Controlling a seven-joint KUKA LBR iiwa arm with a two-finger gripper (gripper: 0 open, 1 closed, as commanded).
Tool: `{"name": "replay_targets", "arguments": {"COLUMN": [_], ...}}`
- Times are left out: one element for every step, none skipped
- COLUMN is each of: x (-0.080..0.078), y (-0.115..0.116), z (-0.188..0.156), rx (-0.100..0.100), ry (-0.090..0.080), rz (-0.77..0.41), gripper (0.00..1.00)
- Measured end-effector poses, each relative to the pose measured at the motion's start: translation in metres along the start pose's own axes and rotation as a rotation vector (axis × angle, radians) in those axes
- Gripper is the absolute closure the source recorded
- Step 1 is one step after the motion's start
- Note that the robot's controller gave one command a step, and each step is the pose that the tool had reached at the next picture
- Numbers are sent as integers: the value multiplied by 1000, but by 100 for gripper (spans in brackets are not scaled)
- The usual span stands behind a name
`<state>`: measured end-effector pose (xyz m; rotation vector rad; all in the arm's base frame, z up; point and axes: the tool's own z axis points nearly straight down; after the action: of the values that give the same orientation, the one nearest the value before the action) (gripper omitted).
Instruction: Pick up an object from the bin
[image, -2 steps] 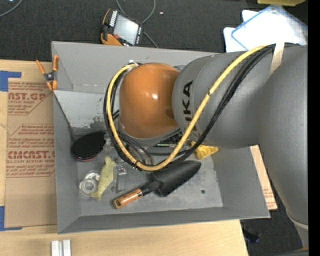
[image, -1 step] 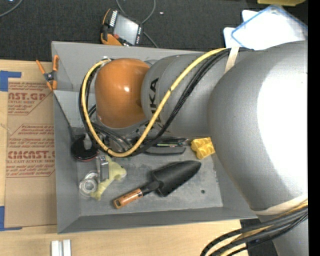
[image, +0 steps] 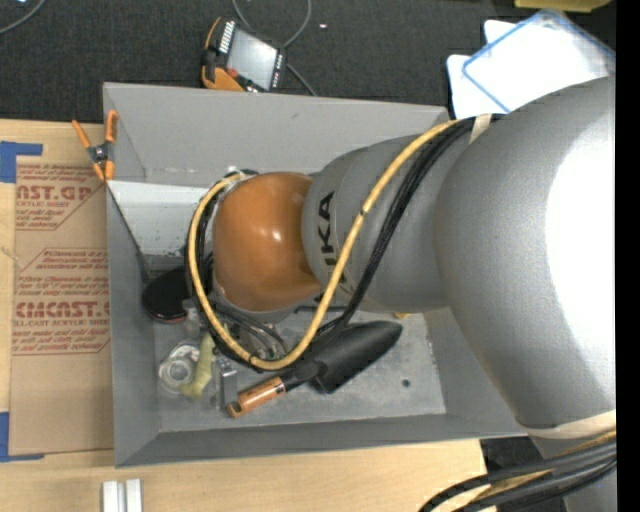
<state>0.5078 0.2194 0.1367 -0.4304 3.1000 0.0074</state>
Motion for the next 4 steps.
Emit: {"name": "replay_targets", "arguments": {"x": [-21, -21, -21, -10], "y": [-9, -9, -9, -8], "z": [40, 40, 41, 61], "rx": [-4, -5, -4, -4], "ry": [-2, -1, -4, -21], "rz": [-374, -374, -398, -620], "gripper": [100, 100, 100, 100]}}
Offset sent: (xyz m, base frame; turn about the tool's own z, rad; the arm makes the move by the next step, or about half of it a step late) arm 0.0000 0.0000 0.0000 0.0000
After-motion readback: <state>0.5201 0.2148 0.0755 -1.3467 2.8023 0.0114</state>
